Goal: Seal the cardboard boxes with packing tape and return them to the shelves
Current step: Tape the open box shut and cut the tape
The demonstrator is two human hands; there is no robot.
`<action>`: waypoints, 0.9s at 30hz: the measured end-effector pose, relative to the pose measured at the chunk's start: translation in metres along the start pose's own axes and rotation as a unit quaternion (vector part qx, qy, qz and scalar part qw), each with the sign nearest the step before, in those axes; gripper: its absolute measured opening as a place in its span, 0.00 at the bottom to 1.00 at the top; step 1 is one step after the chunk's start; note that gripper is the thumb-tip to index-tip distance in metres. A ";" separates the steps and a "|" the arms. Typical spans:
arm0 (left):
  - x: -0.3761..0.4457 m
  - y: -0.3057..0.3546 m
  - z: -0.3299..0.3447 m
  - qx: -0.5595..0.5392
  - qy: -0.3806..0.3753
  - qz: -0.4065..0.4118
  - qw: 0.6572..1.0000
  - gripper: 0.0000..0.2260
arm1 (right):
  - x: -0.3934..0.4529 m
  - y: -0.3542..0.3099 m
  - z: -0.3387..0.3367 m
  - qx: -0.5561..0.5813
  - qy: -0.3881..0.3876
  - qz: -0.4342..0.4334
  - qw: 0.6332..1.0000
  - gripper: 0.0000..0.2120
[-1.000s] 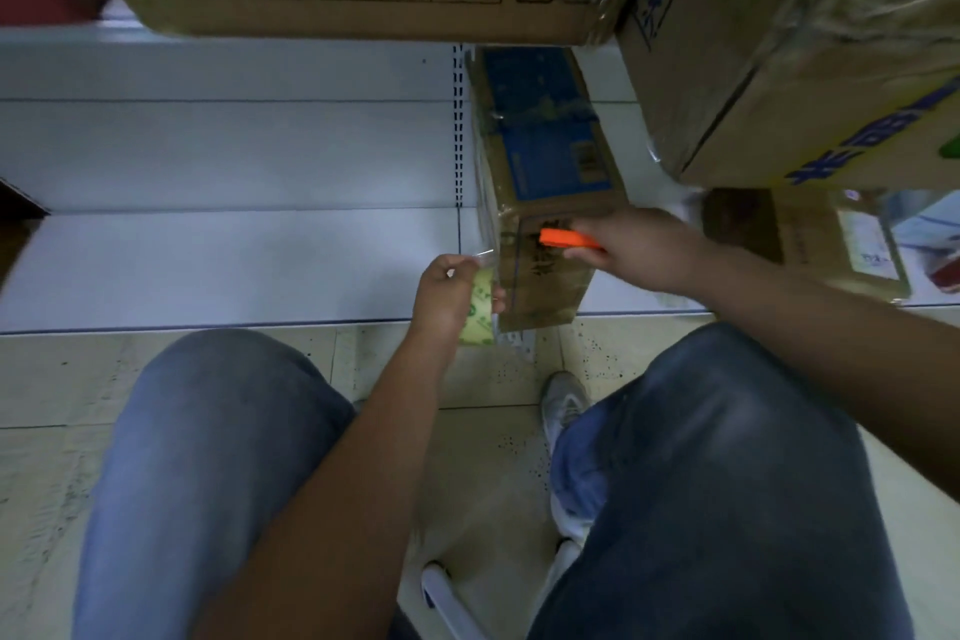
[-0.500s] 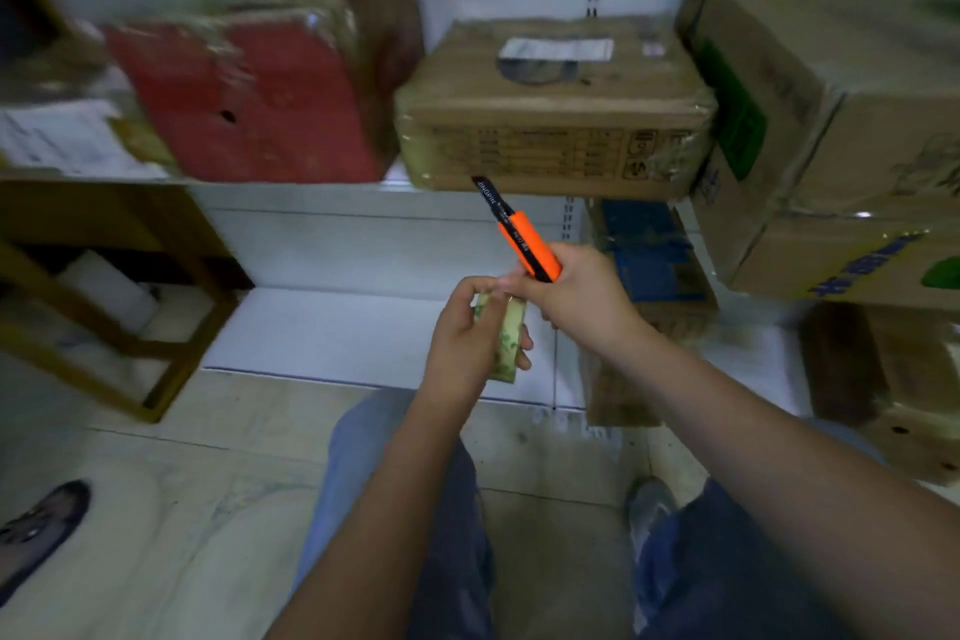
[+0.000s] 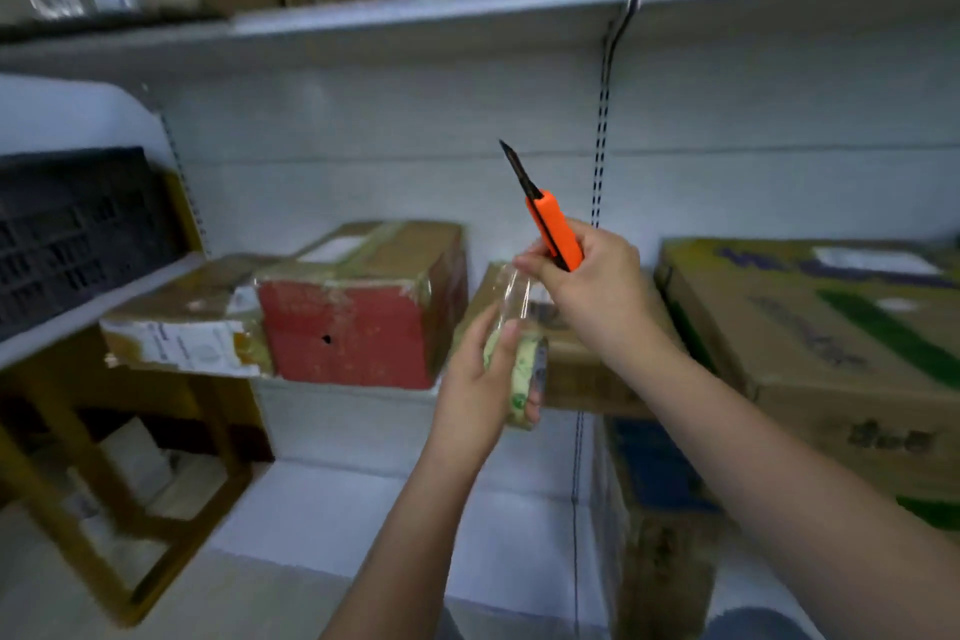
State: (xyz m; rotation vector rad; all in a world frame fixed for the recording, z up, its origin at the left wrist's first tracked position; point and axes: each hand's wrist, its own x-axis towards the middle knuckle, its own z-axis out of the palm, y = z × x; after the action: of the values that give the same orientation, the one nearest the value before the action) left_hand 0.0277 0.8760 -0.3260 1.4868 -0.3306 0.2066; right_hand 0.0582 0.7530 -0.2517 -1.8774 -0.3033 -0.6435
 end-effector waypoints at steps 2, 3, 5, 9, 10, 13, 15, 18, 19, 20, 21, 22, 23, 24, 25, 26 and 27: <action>0.013 0.032 0.007 -0.014 -0.002 0.043 0.999 0.15 | 0.023 -0.033 -0.022 -0.017 0.015 -0.045 0.999 0.09; 0.024 0.053 0.012 -0.018 -0.012 0.068 0.997 0.16 | 0.040 -0.053 -0.037 -0.027 0.026 -0.071 0.997 0.10; 0.036 0.082 0.018 -0.020 -0.028 0.098 0.995 0.18 | 0.062 -0.079 -0.059 -0.032 0.041 -0.103 0.993 0.10; 0.072 0.128 0.034 -0.027 -0.060 0.138 0.988 0.18 | 0.114 -0.115 -0.089 -0.031 0.078 -0.144 0.986 0.09; 0.083 0.135 0.037 -0.024 -0.052 0.142 0.988 0.18 | 0.129 -0.120 -0.091 -0.042 0.073 -0.140 0.987 0.09; 0.120 0.153 0.034 -0.018 -0.009 0.158 0.987 0.20 | 0.175 -0.133 -0.081 -0.083 0.059 -0.139 0.985 0.08; 0.148 0.160 0.026 -0.019 0.020 0.155 0.988 0.21 | 0.207 -0.139 -0.068 -0.136 0.060 -0.149 0.978 0.08; 0.187 0.160 0.017 0.013 0.022 0.160 0.987 0.26 | 0.245 -0.137 -0.047 -0.256 0.081 -0.138 0.953 0.06; 0.197 0.158 0.015 0.026 0.017 0.159 0.987 0.27 | 0.254 -0.135 -0.041 -0.304 0.085 -0.124 0.941 0.05; 0.205 0.156 0.014 0.035 0.010 0.151 0.988 0.28 | 0.262 -0.134 -0.035 -0.356 0.081 -0.106 0.925 0.03; 0.213 0.153 0.013 0.042 0.002 0.141 0.989 0.28 | 0.269 -0.135 -0.032 -0.406 0.067 -0.087 0.907 0.01; 0.219 0.152 0.012 0.047 -0.005 0.130 0.990 0.28 | 0.274 -0.137 -0.029 -0.449 0.050 -0.071 0.889 0.02; 0.222 0.151 0.011 0.058 -0.009 0.119 0.991 0.29 | 0.279 -0.141 -0.027 -0.484 0.032 -0.061 0.872 0.03; 0.223 0.151 0.009 0.096 0.000 0.116 0.989 0.29 | 0.284 -0.145 -0.028 -0.510 0.018 -0.057 0.858 0.05; 0.224 0.151 0.007 0.177 0.030 0.128 0.975 0.28 | 0.288 -0.147 -0.029 -0.523 0.003 -0.055 0.850 0.07; 0.224 0.153 0.005 0.288 0.088 0.152 0.941 0.27 | 0.291 -0.148 -0.031 -0.525 -0.008 -0.055 0.849 0.08; 0.226 0.156 0.003 0.384 0.175 0.192 0.886 0.26 | 0.293 -0.147 -0.033 -0.520 -0.015 -0.058 0.852 0.08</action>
State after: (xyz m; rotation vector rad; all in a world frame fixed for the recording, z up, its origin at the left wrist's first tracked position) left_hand 0.1871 0.8702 -0.1027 2.1045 -0.2532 1.0073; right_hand 0.2174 0.7541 0.0367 -2.9222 -0.0667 -0.9730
